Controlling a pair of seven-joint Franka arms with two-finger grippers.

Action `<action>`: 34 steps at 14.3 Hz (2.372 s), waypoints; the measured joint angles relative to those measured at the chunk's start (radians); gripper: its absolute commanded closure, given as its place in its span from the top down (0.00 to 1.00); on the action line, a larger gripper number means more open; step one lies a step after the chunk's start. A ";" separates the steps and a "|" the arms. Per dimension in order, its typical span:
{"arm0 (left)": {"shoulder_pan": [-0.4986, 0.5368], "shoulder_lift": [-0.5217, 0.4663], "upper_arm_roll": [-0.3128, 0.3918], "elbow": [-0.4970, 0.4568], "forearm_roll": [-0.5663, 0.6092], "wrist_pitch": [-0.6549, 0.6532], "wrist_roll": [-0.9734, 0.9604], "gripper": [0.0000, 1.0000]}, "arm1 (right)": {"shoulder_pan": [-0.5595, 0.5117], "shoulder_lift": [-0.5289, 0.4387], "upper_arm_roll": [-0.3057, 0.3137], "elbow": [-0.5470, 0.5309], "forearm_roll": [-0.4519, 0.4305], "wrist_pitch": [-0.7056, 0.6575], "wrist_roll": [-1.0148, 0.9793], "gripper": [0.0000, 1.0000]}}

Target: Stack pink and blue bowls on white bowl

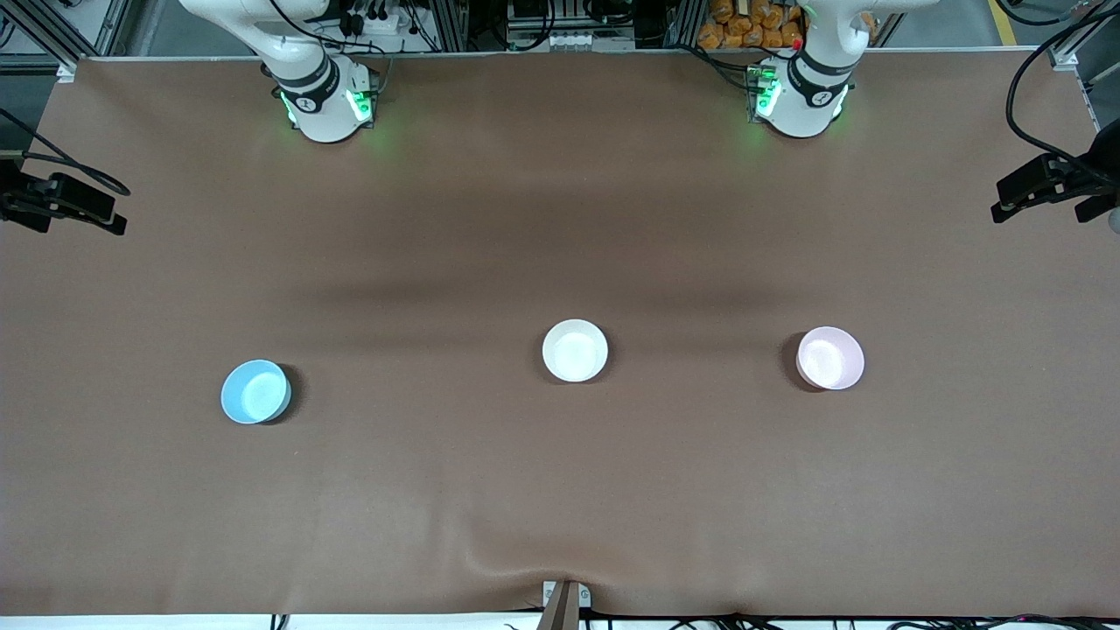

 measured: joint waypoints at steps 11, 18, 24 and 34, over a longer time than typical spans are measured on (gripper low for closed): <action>0.018 0.085 0.006 -0.005 0.000 0.011 0.022 1.00 | 0.000 0.000 0.000 0.000 0.000 0.000 0.000 1.00; 0.048 0.275 0.006 -0.152 0.000 0.345 0.070 1.00 | 0.000 0.041 0.000 0.000 0.000 0.090 0.001 1.00; 0.034 0.318 -0.002 -0.315 0.000 0.582 0.074 1.00 | 0.001 0.206 0.001 -0.003 0.001 0.309 0.002 1.00; 0.030 0.487 -0.032 -0.369 0.000 0.833 0.075 0.85 | -0.006 0.448 -0.013 -0.021 -0.001 0.425 0.006 1.00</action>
